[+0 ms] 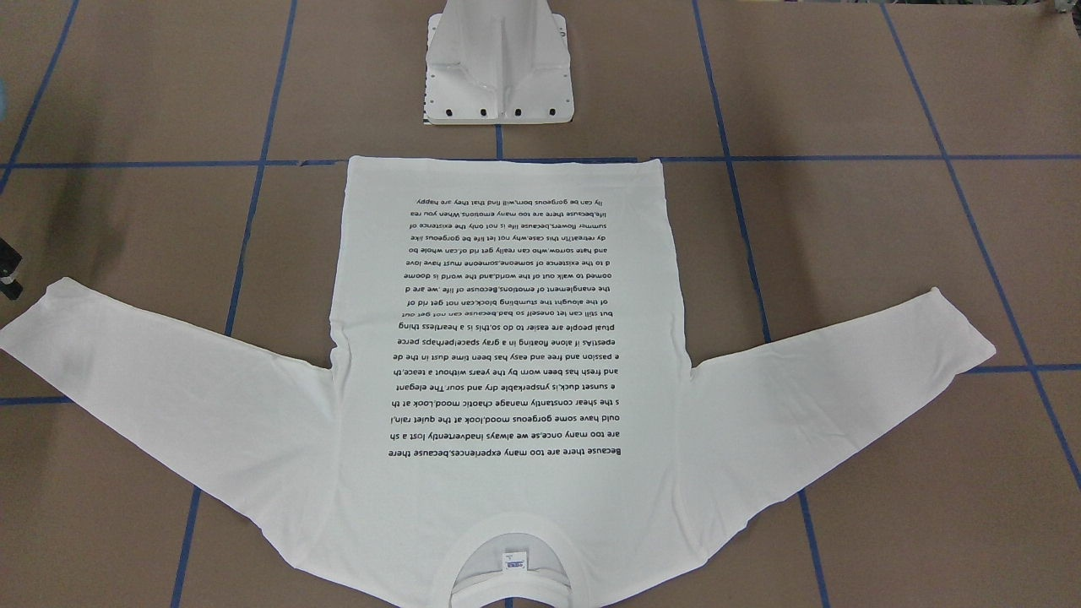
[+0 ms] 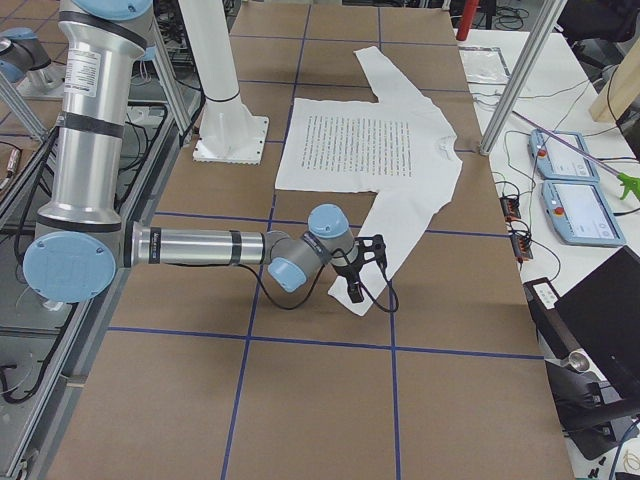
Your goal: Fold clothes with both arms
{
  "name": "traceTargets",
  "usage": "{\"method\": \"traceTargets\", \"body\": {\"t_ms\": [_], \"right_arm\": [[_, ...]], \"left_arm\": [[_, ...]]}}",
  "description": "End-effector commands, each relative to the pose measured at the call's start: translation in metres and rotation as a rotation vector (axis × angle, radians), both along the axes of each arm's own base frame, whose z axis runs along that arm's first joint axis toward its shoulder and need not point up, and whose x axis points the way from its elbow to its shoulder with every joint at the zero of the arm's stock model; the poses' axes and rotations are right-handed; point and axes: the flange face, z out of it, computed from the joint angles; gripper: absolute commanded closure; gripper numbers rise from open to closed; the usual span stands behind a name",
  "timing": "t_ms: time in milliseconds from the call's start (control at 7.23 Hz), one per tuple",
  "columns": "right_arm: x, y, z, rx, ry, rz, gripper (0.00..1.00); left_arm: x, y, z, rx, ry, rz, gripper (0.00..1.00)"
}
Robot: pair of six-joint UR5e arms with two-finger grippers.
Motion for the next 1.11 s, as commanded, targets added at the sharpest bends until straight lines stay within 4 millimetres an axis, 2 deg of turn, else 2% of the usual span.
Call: {"method": "traceTargets", "body": {"t_ms": [0, 277, 553, 968], "right_arm": [[-0.017, 0.006, 0.029, -0.029, -0.003, 0.060, 0.15], [-0.029, 0.000, 0.045, -0.037, 0.030, 0.063, 0.22], [-0.035, -0.004, 0.057, -0.051, 0.039, 0.057, 0.23], [-0.040, -0.013, 0.052, -0.072, 0.016, 0.081, 0.30]], "left_arm": [[0.000, 0.003, 0.003, -0.006, -0.001, 0.001, 0.00], [0.000, 0.006, 0.006, -0.012, -0.001, 0.001, 0.00], [0.000, 0.014, 0.008, -0.017, -0.001, 0.002, 0.00], [-0.001, 0.015, 0.009, -0.019, -0.001, 0.001, 0.00]]}}
